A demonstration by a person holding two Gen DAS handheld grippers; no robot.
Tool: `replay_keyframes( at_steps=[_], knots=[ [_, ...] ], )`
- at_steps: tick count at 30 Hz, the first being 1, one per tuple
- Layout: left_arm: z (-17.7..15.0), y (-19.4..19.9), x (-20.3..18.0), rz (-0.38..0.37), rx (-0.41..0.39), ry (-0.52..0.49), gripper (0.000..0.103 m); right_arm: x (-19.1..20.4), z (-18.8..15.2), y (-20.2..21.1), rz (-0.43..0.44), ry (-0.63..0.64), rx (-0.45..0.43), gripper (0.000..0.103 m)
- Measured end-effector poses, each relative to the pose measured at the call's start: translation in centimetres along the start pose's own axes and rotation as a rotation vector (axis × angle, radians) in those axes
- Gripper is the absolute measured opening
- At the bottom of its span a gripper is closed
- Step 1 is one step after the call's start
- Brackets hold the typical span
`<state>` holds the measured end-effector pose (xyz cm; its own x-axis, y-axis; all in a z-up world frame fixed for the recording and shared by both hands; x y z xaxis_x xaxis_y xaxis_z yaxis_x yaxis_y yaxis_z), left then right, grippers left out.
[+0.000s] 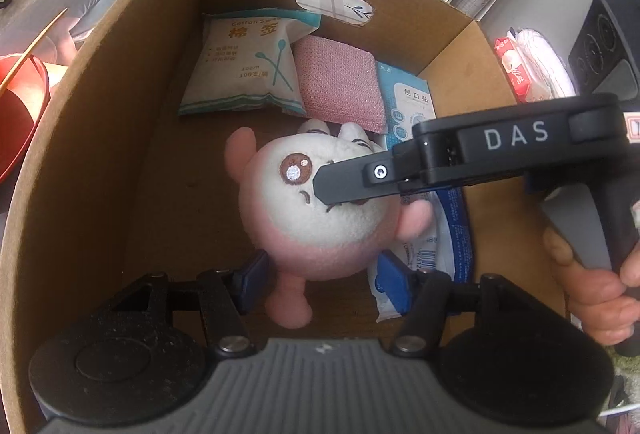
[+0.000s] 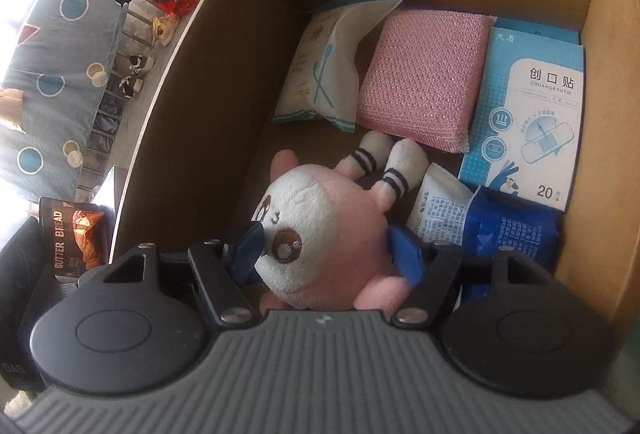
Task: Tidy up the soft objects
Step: 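Open the right gripper to release the plush toy in the box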
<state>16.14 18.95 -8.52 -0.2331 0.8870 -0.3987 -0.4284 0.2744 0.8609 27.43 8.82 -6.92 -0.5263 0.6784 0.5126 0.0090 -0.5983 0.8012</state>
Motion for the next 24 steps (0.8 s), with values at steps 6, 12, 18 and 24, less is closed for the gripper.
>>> replay_keyframes(
  at_steps=[6,12,18,24],
  knots=[
    [0.6,0.0,-0.5,0.016,-0.005,-0.018,0.068,-0.1,0.4,0.4,-0.006,-0.025,0.001,0.071],
    [0.1,2.1,-1.8,0.041,-0.086,-0.069,0.074,-0.4,0.5,2.7,0.022,-0.040,-0.076,0.073],
    [-1.1,4.7,-4.1,0.046,-0.173,-0.140,0.081,-0.6,-1.5,7.5,0.111,-0.089,-0.228,0.073],
    [-1.9,6.3,-8.2,0.009,-0.237,-0.219,0.082,-2.5,-5.5,14.1,0.122,-0.127,-0.386,0.073]
  ],
)
Point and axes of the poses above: each gripper's, at about its wrist camera, not at the fingertips, and y roughly against the way its jaws point, x to its left, z to its top, the point moved 5 cm from there along -y, roughly the way its jaws point, and after that the axes turned 8 degrees about y, right-handed, at the moved point
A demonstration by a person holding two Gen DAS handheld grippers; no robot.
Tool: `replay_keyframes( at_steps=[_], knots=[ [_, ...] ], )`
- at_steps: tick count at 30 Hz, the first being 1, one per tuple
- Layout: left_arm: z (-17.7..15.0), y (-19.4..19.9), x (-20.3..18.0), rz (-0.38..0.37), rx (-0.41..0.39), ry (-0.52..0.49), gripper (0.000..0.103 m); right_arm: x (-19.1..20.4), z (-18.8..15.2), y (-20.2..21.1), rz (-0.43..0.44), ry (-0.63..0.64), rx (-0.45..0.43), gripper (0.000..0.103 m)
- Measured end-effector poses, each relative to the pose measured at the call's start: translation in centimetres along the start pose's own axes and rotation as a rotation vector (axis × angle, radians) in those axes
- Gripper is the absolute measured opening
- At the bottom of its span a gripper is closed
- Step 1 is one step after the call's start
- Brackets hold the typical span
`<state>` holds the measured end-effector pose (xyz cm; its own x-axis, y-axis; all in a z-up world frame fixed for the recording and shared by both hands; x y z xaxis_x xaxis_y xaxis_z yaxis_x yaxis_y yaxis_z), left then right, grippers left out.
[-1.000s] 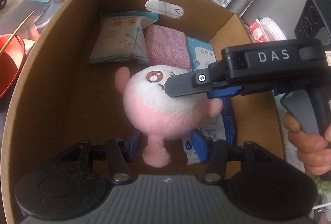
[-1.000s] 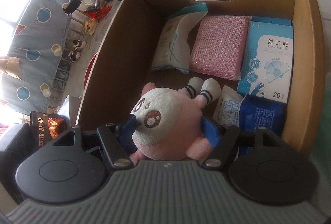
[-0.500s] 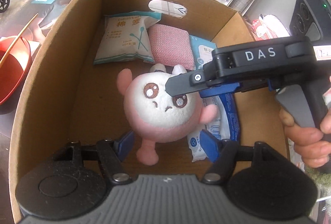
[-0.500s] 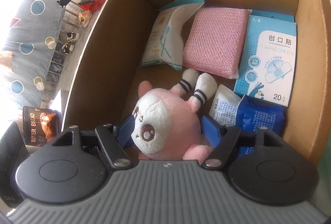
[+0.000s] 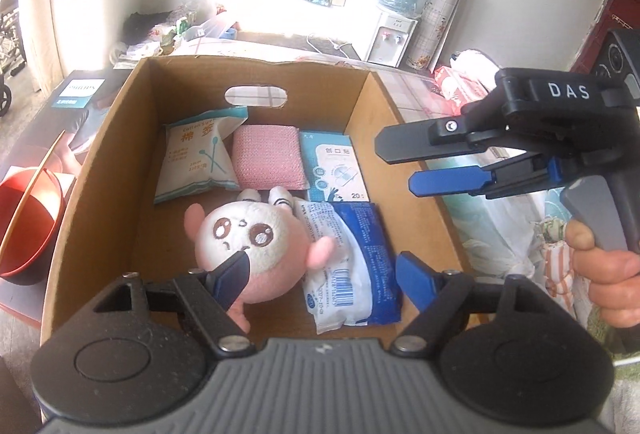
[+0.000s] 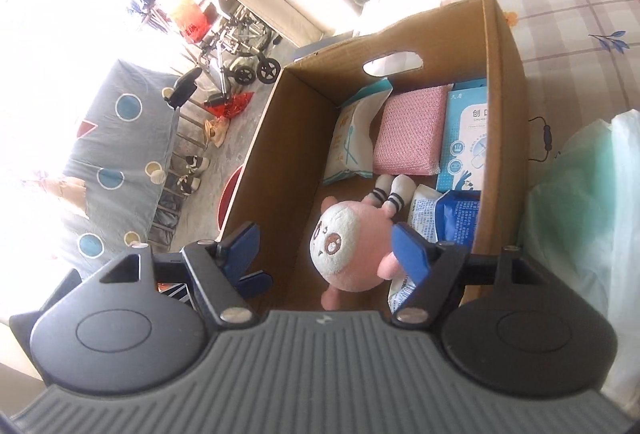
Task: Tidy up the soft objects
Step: 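Open the right gripper to release the plush toy in the box, then move the left tool to the light blue towel while withdrawing the right tool from the box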
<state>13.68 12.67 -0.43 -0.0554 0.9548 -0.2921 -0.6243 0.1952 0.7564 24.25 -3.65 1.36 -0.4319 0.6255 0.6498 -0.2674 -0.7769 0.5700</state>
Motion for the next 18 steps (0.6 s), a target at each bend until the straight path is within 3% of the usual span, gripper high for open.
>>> replay_keyframes(
  at_steps=[6,10,15,18],
  knots=[
    [-0.5,-0.2,-5.5,-0.073,-0.027,-0.074,0.082,-4.2,-1.1,9.4,-0.092,-0.043,-0.174,0.073],
    [-1.1,-0.9,-9.2,-0.121,-0.013,-0.121,0.082,-9.2,-2.3,16.4,-0.192,-0.121,-0.290,0.073],
    [-0.6,-1.7,-14.6,-0.167,0.005,-0.228,0.082,-16.2,-5.7,24.2,-0.339,-0.245,-0.434,0.074],
    [0.5,-2.8,-17.8,-0.187,0.028,-0.277,0.082,-19.4,-8.4,26.8,-0.386,-0.301,-0.508,0.073]
  ],
)
Point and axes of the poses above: each gripper's, at about its wrist camera, not at the fingertips, and y roughly against the way its jaws point, x to its left, z to its top, the point moved 5 cm from there along -y, roughly the way its jaws point, and after that the axes turned 8 degrees about y, right-handed, at the moved point
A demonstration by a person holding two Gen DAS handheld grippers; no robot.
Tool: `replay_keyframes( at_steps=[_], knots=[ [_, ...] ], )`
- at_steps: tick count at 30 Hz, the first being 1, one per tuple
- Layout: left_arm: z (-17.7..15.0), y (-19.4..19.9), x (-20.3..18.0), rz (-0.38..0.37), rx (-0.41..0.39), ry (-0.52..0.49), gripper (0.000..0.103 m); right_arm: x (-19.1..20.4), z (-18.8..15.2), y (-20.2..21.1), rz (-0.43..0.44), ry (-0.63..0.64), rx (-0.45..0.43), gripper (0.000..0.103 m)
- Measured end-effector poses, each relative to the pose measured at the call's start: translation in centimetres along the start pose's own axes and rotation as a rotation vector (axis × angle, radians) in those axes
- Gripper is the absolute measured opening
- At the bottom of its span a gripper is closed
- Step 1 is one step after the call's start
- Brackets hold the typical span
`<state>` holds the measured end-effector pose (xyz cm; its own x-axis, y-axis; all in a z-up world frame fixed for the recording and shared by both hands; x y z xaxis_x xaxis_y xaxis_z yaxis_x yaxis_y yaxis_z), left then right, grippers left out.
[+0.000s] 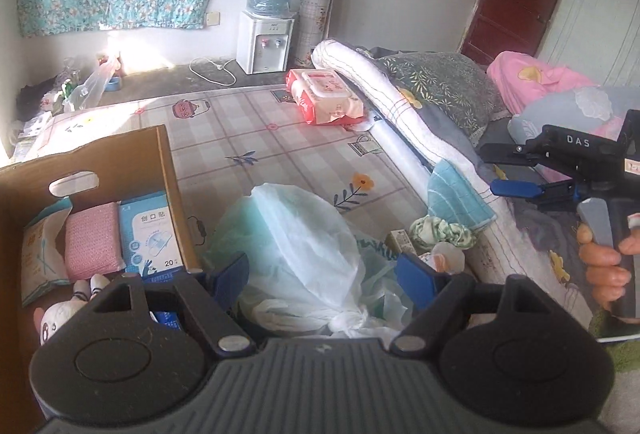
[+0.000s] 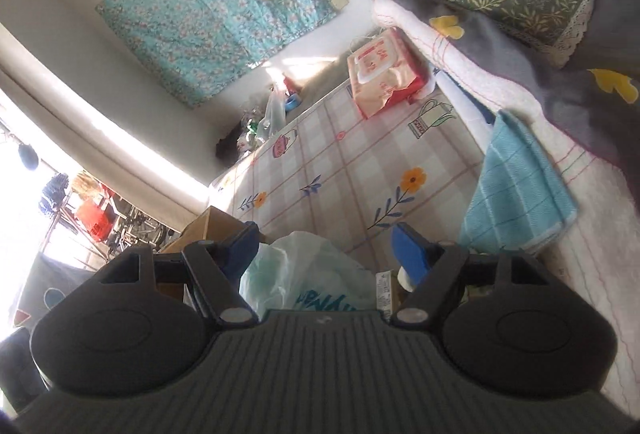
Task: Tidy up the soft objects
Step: 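Move the left tool to the light blue towel while withdrawing the right tool from the box, then close the left gripper on the light blue towel and lift it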
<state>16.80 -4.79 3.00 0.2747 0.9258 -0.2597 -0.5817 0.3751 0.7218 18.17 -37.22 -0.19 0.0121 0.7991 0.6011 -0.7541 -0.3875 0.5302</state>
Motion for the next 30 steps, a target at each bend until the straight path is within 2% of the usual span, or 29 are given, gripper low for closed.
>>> replay_keyframes(
  at_steps=[3,6,11,16,21,30],
  knots=[
    [2.3,-2.7,-2.1,-0.026,0.051,-0.016,0.082,-3.5,-0.9,0.7,-0.054,-0.028,-0.046,0.070],
    [4.3,-6.4,-4.3,-0.070,0.128,0.004,0.082,-6.3,-2.0,0.5,-0.115,-0.038,-0.082,0.059],
    [6.0,-13.2,-7.6,-0.116,0.249,0.018,0.082,-8.9,-3.4,-1.7,-0.142,-0.058,-0.096,0.047],
    [6.0,-19.3,-11.1,-0.160,0.338,-0.013,0.082,-10.1,-3.5,-3.9,-0.194,-0.048,-0.085,0.040],
    [5.6,-24.9,-13.8,-0.206,0.441,0.022,0.082,-11.3,-4.1,-5.3,-0.207,-0.059,-0.055,0.037],
    [4.1,-30.7,-15.1,-0.186,0.565,0.056,0.082,-12.4,-3.7,-7.5,-0.188,-0.087,-0.042,0.035]
  ],
)
Point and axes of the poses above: each gripper's, at about its wrist camera, not at the fingertips, and y roughly against the way its jaws point, x to its left, z to its top, the point moved 5 cm from there along -y, roughly the way its jaws point, and after that the axes turned 8 degrees about y, right-handed, at the moved point
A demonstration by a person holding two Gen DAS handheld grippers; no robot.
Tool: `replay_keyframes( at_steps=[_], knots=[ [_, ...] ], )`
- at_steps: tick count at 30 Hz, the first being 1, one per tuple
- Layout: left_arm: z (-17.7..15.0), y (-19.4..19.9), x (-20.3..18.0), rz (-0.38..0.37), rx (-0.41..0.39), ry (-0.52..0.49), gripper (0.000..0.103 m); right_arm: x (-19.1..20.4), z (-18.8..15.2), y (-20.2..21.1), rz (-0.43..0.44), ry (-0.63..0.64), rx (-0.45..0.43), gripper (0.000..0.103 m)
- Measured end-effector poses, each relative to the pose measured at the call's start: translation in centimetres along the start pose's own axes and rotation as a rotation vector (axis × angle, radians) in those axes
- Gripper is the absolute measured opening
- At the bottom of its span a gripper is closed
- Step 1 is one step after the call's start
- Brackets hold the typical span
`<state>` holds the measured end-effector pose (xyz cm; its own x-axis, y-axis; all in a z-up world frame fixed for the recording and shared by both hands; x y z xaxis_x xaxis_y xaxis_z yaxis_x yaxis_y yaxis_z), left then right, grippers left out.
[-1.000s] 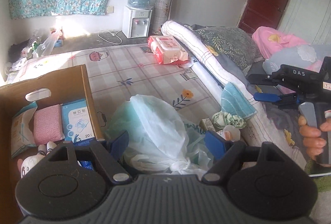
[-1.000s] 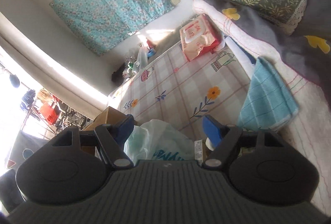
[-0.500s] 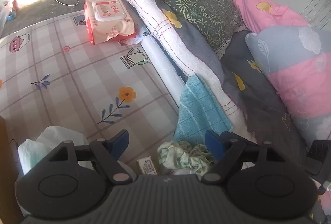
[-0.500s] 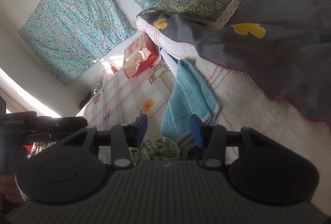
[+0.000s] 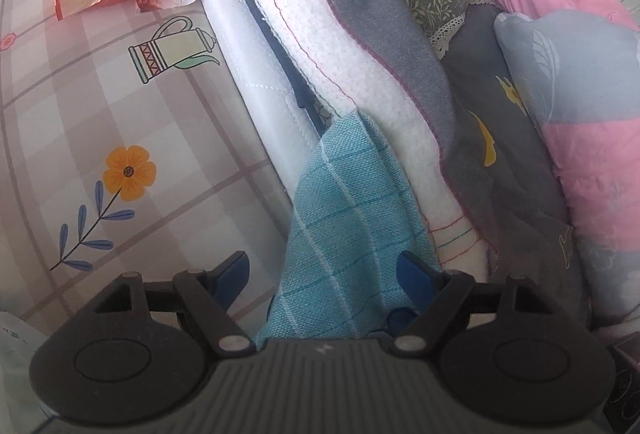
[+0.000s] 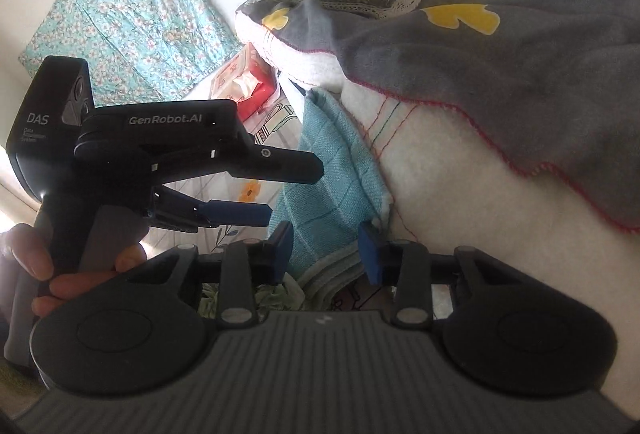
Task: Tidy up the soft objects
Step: 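Close the left gripper on the light blue towel and lift it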
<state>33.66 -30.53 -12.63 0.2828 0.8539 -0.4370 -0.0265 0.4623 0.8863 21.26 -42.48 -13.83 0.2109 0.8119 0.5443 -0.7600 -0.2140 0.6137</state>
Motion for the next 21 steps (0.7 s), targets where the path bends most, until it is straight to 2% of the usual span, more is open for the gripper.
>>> replay_keyframes(
  at_steps=[2,4,5,6,7,9,11,15,21],
  knots=[
    [0.0,-0.6,0.2,-0.008,0.021,0.022,0.077,-0.1,0.3,-0.4,0.004,-0.005,0.003,0.035],
    [0.1,-1.1,0.5,-0.027,0.035,0.049,0.065,-0.3,0.5,-0.8,0.007,-0.008,0.004,0.035],
    [0.2,-1.1,0.5,-0.043,0.036,0.056,0.052,-0.3,0.6,-1.0,0.007,-0.010,0.004,0.035],
    [0.2,-1.1,0.4,-0.048,0.033,0.058,0.044,-0.4,0.7,-1.1,0.009,-0.016,0.002,0.035],
    [0.2,-0.9,0.3,-0.046,0.025,0.050,0.041,-0.3,0.8,-1.2,0.014,-0.022,-0.003,0.035],
    [-0.1,-0.3,-0.1,-0.043,0.006,0.022,0.027,-0.2,1.1,-1.2,0.025,-0.025,-0.016,0.036],
    [-0.4,0.6,-0.4,-0.043,-0.012,0.001,0.021,0.2,1.4,-1.0,0.036,-0.014,-0.031,0.039],
    [-0.8,3.1,-0.9,-0.089,-0.047,-0.007,0.018,1.5,2.0,-0.4,0.050,0.035,-0.064,0.050],
    [-1.5,7.7,-2.8,-0.158,-0.133,-0.064,0.017,4.7,3.1,2.0,0.068,0.163,-0.154,0.073]
  ],
)
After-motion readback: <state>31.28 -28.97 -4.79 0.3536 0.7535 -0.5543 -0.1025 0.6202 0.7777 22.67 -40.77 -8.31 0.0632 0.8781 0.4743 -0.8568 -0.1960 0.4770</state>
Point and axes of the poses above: each gripper's, at about its wrist camera, not at the fingertips, and y roughly against the way its jaws point, x to its left, z to its top, the point moved 5 cm from there along -y, roughly the way its jaws point, and after that the axes turned 8 degrees about y, right-handed, at the moved point
